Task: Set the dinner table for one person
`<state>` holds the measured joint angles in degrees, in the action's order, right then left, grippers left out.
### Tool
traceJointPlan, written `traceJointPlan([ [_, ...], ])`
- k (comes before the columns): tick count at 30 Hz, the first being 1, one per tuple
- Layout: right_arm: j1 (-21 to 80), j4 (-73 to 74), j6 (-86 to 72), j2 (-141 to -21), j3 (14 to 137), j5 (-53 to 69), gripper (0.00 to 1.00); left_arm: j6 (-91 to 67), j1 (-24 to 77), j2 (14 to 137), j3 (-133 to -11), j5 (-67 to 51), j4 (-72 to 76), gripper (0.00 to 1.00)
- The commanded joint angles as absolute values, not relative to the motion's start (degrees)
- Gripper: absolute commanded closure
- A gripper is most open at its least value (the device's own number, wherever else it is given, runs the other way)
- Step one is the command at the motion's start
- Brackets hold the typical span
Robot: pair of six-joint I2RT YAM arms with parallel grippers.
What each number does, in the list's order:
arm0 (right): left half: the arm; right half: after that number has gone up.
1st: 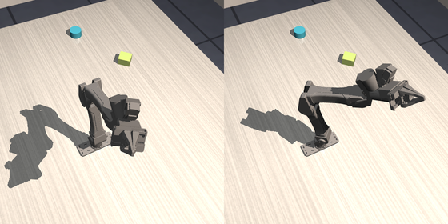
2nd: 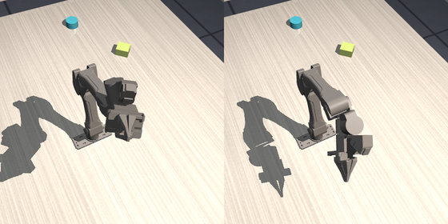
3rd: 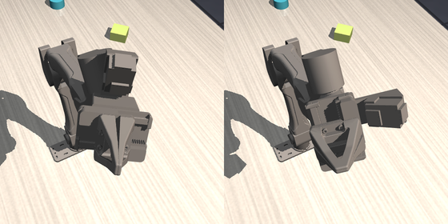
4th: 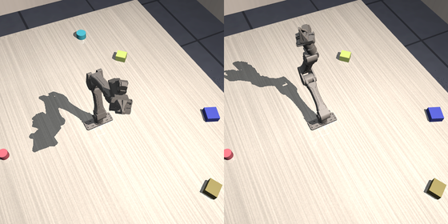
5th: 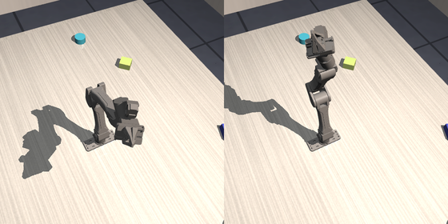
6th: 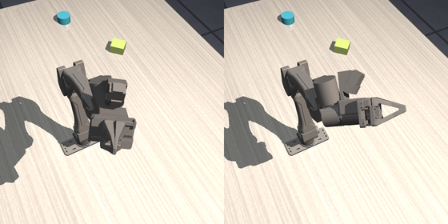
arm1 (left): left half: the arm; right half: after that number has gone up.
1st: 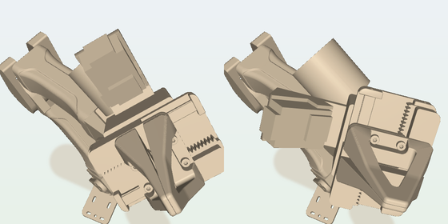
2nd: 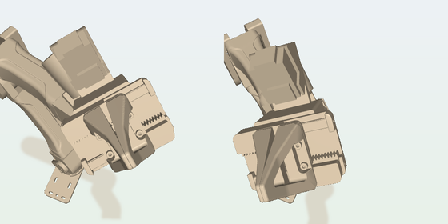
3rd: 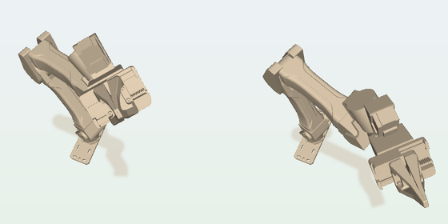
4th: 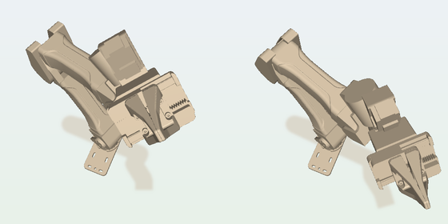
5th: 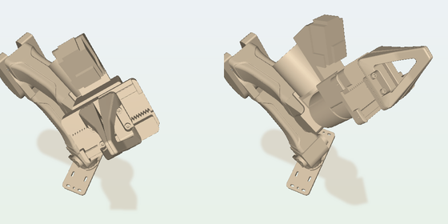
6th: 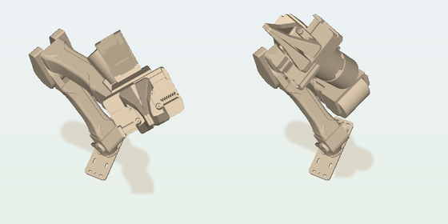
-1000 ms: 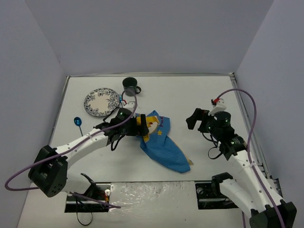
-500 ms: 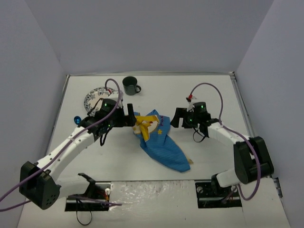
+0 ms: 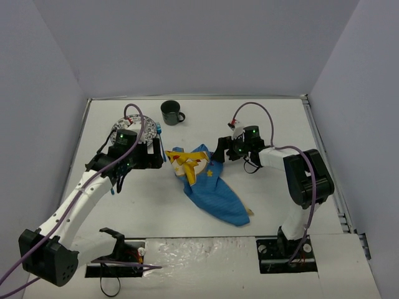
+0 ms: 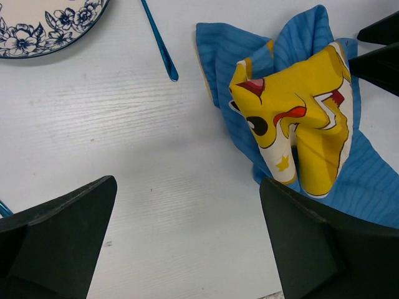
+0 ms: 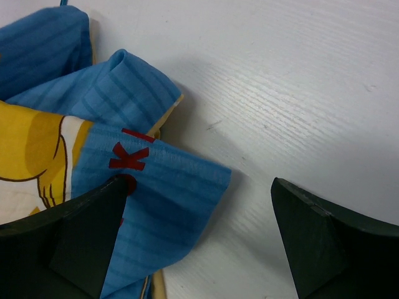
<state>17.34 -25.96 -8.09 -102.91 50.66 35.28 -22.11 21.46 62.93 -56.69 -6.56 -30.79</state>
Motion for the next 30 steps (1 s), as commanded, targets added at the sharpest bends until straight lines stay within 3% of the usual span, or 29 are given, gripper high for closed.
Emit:
traceJointPlan([
  [1,17.67,-28.81,-1.89,-104.70,54.95,42.30,0.02,-19.86,20.83,61.25,-57.74,-6.49,-30.41,0.03],
  [6,17.67,-28.13,1.00,-106.59,56.24,46.87,0.02,-19.51,20.74,60.48,-57.49,-5.46,-30.58,0.03],
  [19,17.84,-22.23,4.78,-109.74,59.10,55.48,0.11,-19.99,20.21,60.73,-57.11,-5.89,-30.30,0.03],
  [22,17.93,-21.12,5.26,-110.12,59.58,56.41,0.19,-20.13,20.21,60.73,-56.96,-5.89,-30.23,0.03],
  [30,17.86,-20.65,5.20,-107.44,59.11,52.16,0.69,-20.32,20.13,60.91,-56.78,-5.78,-30.15,0.03],
])
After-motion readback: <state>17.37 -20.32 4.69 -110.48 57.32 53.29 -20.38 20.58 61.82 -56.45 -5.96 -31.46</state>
